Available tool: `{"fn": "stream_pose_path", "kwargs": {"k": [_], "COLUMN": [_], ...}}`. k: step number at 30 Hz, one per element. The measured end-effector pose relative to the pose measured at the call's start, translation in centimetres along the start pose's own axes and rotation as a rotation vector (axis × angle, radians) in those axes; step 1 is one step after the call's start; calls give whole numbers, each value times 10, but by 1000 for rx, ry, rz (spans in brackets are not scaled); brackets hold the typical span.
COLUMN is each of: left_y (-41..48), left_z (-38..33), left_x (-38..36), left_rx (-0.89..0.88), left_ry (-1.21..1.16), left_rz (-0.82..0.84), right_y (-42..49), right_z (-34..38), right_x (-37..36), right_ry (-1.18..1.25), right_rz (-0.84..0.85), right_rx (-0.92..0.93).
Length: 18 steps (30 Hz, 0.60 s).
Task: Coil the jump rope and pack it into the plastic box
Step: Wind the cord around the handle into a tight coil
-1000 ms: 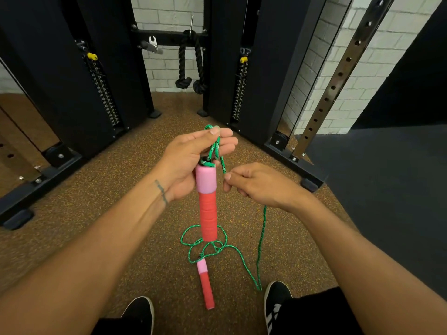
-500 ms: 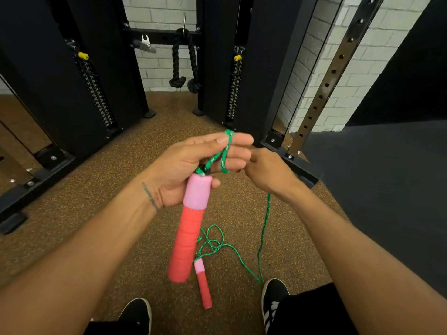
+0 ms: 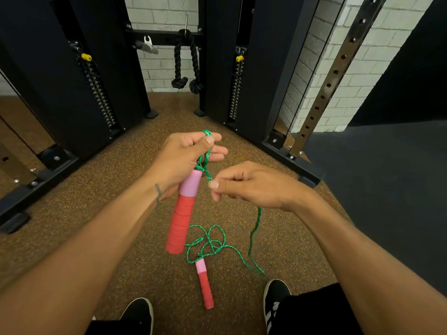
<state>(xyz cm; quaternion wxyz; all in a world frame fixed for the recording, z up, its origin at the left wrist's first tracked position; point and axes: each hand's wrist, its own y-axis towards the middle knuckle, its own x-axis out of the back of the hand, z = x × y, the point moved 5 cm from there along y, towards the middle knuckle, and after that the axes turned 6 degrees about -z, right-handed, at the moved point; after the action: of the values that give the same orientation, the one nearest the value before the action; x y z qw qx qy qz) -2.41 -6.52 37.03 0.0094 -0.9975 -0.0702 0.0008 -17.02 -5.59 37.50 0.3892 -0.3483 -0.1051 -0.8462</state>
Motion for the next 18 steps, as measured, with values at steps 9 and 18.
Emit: {"fn": "stream_pose_path", "kwargs": {"k": [9,18], "left_y": [1,-1], "left_z": [0,-2], "left_x": [8,5], "left_rx": [4,88], "left_ry": [66,-11], "left_rz": [-41,-3], "right_y": [3,-4], "right_z": [11,6], "right_x": [-5,12], "right_ry": [121,227], "right_rz": [25,-10], "right_rx": [51,48]}}
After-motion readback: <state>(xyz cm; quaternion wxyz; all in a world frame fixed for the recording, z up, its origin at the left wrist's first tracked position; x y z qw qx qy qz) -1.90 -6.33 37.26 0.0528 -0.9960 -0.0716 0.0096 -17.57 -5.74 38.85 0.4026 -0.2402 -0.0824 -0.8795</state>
